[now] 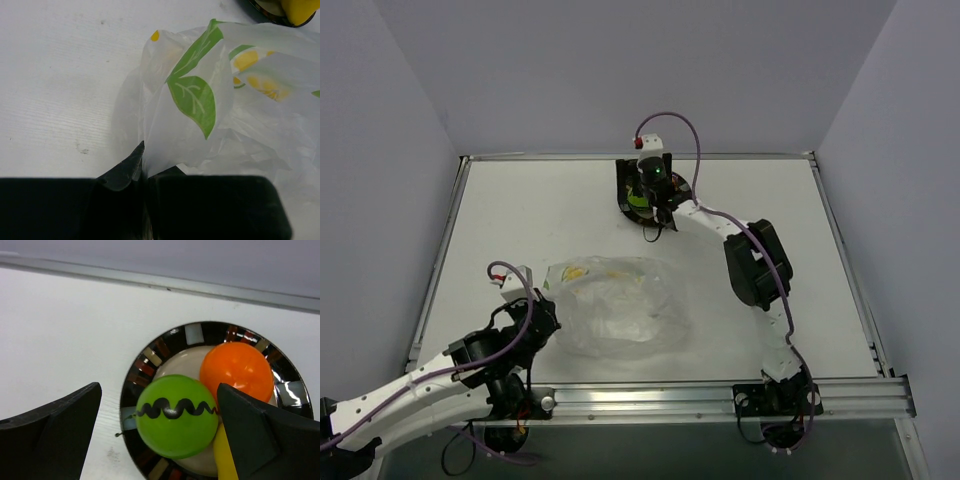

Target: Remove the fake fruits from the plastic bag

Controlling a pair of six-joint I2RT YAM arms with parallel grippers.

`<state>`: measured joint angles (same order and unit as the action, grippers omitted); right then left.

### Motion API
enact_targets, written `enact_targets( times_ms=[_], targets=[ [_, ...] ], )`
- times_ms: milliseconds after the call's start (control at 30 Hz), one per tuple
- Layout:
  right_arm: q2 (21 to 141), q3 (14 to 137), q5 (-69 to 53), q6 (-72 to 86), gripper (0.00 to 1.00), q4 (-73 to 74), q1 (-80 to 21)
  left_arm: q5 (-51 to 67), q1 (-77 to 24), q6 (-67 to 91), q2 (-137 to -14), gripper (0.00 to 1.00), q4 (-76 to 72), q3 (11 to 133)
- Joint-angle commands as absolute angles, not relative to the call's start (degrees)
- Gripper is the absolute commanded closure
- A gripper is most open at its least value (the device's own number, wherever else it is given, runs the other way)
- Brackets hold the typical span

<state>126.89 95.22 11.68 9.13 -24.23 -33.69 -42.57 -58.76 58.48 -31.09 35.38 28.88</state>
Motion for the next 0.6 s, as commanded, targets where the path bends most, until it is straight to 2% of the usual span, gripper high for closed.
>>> enact_targets(
  times_ms=[0,67,167,267,300,333,433,567],
  targets=[
    [116.38,93.7,6.52,10.98,0.06,-26.37,-33.75,-42.36,-58.54,56.96,-30.94,0.97,32.62,28.74],
    [111.74,90.73,5.02,12.74,0.07,-27.06,-33.92,-41.31,-58.54,55.65,-30.94,0.98,30.95,28.22],
    [104.01,85.02,3.87,14.67,0.18,-28.12,-34.1,-39.65,-58.54,53.62,-32.6,0.98,26.56,27.34],
    [94.97,79.65,5.09,17.12,0.64,-28.56,-34.36,-36.58,-58.45,50.73,-36.46,0.98,19.79,26.72],
    [92.66,75.8,5.62,17.83,0.88,-28.39,-34.37,-35.61,-58.45,50.1,-37.87,0.98,15.77,26.72],
    [90.2,73.85,6.06,18.54,0.94,-28.13,-34.37,-34.46,-58.36,49.23,-40.75,0.98,13.21,26.72],
    [78.71,65.67,8.17,20.74,0.95,-27.6,-35.5,-29.45,-58.27,45.89,-47.6,0.98,3.89,27.42],
    [69.01,57.06,11.86,21.62,0.88,-24.79,-37.09,-27.95,-58.18,45.26,-54.31,0.98,1.41,31.54]
  ],
)
